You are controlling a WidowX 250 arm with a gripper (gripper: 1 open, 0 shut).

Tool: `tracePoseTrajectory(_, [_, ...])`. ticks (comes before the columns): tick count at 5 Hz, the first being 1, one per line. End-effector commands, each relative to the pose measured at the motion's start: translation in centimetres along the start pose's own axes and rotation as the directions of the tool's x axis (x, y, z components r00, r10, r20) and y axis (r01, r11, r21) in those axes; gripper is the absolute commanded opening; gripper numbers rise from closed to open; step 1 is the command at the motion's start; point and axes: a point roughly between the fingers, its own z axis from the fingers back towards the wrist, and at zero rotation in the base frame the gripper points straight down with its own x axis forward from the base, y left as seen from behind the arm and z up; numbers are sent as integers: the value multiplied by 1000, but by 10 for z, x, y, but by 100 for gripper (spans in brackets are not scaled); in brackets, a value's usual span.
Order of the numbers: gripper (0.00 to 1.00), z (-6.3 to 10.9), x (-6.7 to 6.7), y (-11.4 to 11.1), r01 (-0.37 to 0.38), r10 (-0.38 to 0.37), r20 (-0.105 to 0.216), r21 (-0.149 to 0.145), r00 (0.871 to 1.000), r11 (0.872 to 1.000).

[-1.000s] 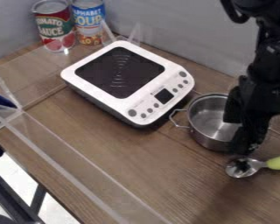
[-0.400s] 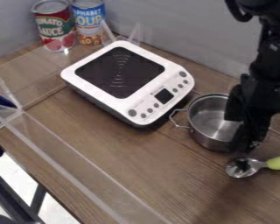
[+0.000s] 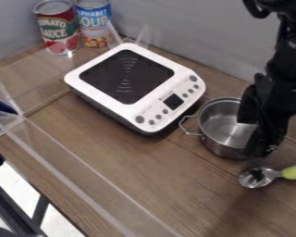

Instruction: Put silver pot on the white and black stove top

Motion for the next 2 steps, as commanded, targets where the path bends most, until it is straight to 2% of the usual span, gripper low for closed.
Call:
tracePoseTrajectory(1, [100,26,6,12,-25,21,60,60,998,998])
tracePoseTrajectory(2, [100,28,5,14,-50,46,59,66,997,997])
